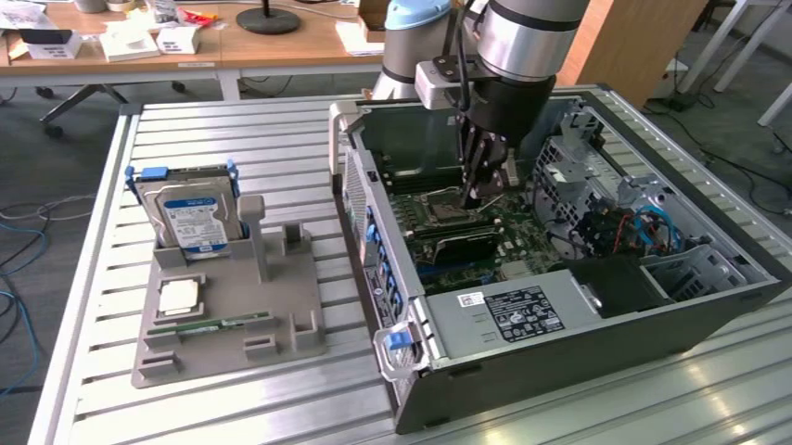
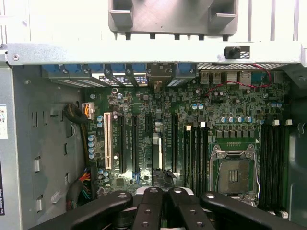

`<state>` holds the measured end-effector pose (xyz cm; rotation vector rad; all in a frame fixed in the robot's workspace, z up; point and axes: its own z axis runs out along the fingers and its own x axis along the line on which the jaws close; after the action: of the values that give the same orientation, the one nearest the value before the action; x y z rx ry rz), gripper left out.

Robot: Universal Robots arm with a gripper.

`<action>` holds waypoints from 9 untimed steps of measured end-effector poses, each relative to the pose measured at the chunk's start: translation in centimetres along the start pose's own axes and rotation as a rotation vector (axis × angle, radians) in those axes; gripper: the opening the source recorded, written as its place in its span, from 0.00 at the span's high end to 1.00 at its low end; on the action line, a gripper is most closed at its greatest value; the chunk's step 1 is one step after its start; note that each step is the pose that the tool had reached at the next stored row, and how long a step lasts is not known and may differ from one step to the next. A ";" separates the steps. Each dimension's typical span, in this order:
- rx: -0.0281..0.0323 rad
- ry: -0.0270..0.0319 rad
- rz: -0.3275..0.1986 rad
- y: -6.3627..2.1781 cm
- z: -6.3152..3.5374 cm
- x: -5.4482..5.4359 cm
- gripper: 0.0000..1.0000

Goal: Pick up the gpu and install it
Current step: 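Press down on the gpu until it lock into place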

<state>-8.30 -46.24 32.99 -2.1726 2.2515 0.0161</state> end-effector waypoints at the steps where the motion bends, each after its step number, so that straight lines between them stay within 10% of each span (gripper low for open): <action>1: 0.0000 0.0000 0.000 0.00 0.00 0.0 0.89; 9: 0.0001 0.0000 0.001 0.85 0.02 -0.3 0.89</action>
<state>-9.14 -45.88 32.98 -2.1709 2.2531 0.0160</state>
